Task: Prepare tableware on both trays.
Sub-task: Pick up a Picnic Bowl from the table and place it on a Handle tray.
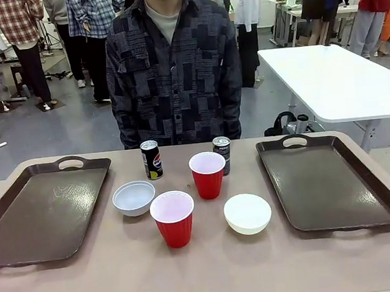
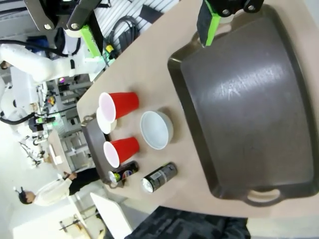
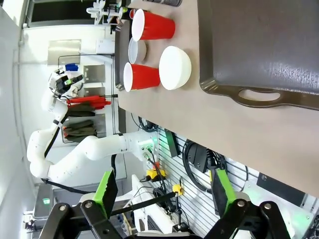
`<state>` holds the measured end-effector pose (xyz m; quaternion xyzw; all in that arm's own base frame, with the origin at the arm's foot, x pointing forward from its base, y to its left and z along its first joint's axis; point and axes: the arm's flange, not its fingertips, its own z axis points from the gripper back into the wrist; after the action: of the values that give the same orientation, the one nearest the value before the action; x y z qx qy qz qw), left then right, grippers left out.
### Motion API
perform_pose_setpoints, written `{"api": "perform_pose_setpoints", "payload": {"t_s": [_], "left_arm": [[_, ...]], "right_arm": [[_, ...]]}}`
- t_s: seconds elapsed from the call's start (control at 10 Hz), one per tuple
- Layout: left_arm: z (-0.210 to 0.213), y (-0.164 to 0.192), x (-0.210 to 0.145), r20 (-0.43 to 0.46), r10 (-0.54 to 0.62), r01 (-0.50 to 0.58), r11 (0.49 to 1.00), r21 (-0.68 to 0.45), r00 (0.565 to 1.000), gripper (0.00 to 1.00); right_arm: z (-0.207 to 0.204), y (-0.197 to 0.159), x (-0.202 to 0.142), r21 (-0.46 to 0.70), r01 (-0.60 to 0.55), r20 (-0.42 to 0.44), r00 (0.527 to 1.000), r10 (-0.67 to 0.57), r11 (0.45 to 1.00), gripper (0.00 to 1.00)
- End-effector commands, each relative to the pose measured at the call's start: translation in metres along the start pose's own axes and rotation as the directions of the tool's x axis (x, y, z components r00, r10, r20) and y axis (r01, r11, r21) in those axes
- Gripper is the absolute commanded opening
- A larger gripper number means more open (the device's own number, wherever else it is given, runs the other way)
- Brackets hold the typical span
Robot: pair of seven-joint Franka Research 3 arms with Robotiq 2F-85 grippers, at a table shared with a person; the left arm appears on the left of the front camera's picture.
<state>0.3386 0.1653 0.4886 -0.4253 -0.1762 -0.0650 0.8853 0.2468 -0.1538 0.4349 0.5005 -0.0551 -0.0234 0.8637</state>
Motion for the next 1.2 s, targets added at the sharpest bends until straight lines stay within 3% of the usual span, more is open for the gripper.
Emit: {"api": "perform_pose_setpoints", "payload": {"t_s": [0.0, 0.2, 0.3, 1.1], "left_arm": [[-0.0008, -0.0029, 0.0023, -0.004, 0.022, -0.022, 1.000, 0.004, 1.000, 1.00], [-0.0007, -0.0034, 0.0007, 0.008, 0.041, -0.042, 0.996, 0.074, 0.999, 1.00], [-0.0030, -0.0015, 0.0014, -0.010, 0.006, -0.006, 1.000, 0.013, 1.000, 1.00], [-0.0030, -0.0015, 0.0014, -0.010, 0.006, -0.006, 1.000, 0.013, 1.000, 1.00]], "right_arm": [[-0.0001, 0.0005, 0.0038, 0.008, -0.024, -0.001, 1.000, 0.024, 1.000, 1.00], [-0.0019, 0.0011, 0.0038, -0.015, -0.042, -0.016, 0.999, 0.042, 0.999, 1.00], [-0.0004, 0.0030, 0.0016, -0.013, -0.006, -0.007, 1.000, 0.006, 1.000, 1.00], [-0.0004, 0.0030, 0.0016, -0.013, -0.006, -0.007, 1.000, 0.006, 1.000, 1.00]]}}
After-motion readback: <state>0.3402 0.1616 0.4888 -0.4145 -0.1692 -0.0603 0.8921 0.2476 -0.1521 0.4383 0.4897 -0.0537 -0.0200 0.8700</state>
